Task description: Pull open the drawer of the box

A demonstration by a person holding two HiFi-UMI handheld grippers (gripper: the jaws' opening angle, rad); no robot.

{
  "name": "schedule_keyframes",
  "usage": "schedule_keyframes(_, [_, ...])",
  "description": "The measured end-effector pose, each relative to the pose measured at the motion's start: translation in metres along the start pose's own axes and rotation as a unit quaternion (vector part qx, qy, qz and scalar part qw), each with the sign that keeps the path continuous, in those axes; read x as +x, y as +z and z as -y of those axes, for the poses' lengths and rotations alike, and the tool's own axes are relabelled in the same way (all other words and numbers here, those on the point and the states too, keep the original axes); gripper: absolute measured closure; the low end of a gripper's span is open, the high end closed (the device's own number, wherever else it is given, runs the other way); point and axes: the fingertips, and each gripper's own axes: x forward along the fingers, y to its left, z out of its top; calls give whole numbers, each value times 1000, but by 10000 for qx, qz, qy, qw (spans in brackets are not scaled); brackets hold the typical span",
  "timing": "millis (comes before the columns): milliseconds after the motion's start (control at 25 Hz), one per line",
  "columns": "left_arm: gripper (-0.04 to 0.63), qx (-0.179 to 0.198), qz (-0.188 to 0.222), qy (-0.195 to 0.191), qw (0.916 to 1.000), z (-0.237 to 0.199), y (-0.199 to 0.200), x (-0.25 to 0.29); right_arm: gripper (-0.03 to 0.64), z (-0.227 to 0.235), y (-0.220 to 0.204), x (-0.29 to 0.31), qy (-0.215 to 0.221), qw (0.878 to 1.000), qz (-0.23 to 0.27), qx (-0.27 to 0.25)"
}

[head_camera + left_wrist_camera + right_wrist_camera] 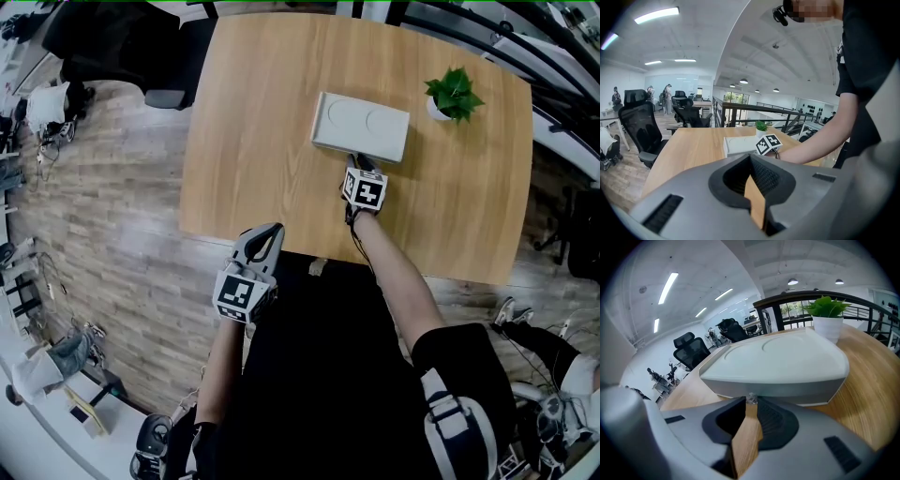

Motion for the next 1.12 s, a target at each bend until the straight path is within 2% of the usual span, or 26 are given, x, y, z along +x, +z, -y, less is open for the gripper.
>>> schedule_keyframes(160, [574,22,-2,-13,10000,2,1,-1,537,-2,0,-2,-30,10000,-28,-45])
schedule_keyframes(1120, [574,73,91,-50,9999,4,3,1,537,-9,-14,-13,14,9975,-198,-676])
